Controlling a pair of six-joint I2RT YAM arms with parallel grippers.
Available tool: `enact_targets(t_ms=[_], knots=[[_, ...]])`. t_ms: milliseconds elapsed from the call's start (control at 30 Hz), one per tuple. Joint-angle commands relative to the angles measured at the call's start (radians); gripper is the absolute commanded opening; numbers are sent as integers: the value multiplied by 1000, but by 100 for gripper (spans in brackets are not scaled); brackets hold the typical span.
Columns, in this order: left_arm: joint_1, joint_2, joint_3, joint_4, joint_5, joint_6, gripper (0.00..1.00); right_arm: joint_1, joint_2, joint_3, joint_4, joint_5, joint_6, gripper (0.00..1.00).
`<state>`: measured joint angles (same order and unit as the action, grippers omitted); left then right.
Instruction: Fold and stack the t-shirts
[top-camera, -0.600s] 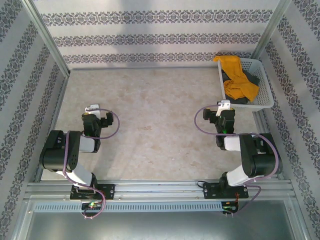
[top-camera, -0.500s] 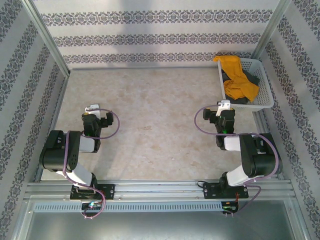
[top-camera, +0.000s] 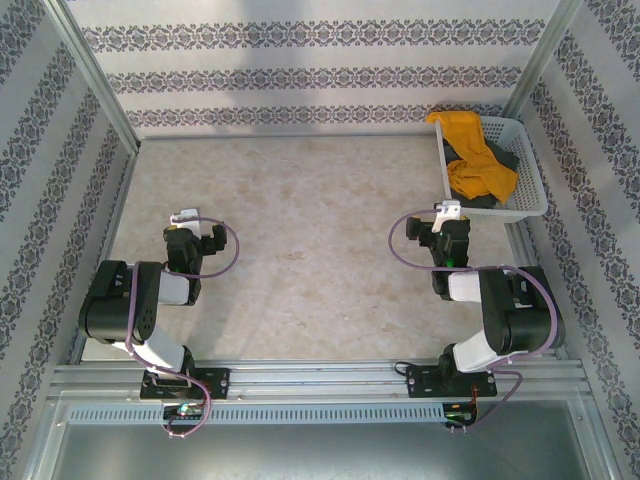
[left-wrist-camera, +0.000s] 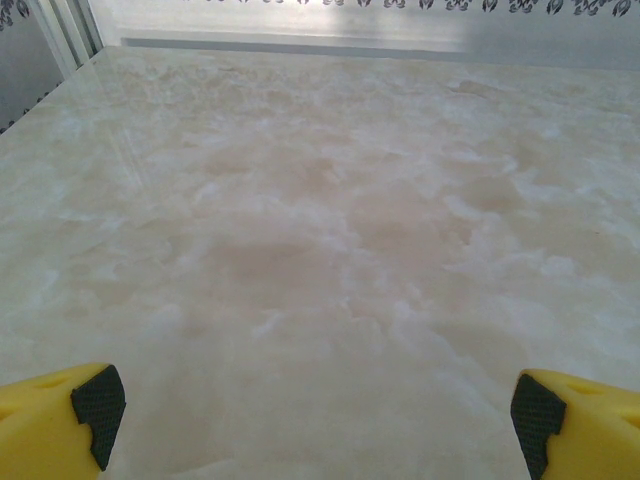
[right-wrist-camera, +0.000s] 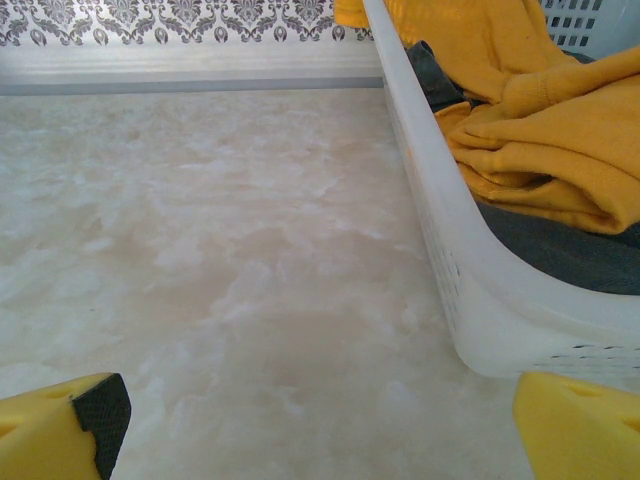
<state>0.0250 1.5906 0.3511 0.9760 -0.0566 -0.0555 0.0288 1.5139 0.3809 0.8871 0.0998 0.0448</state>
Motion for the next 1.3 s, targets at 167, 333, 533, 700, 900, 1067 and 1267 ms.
enact_targets(t_ms=[167,333,533,700,900,1067,1267], knots=[[-11,-11,13,-6,-2,13,100,4,-2,-7,31,10,-9,98],[-11,-11,11,-2,0,12,100,3,0,-7,32,9,-9,98],[-37,-85,-35,43,-47,36,100,61,-124,31,-121,131,-50,98],[-139,-473,208,-602,-300,-138,100,86,-376,481,-884,-19,230,98],[-20,-467,431,-957,63,-666,100,-1,-222,869,-1211,-47,422,98],[-99,-247,737,-1177,228,-643,100,-77,-6,1159,-1451,93,465,87],[-317,-102,957,-1326,249,-536,97,-187,275,1391,-1618,60,477,83]])
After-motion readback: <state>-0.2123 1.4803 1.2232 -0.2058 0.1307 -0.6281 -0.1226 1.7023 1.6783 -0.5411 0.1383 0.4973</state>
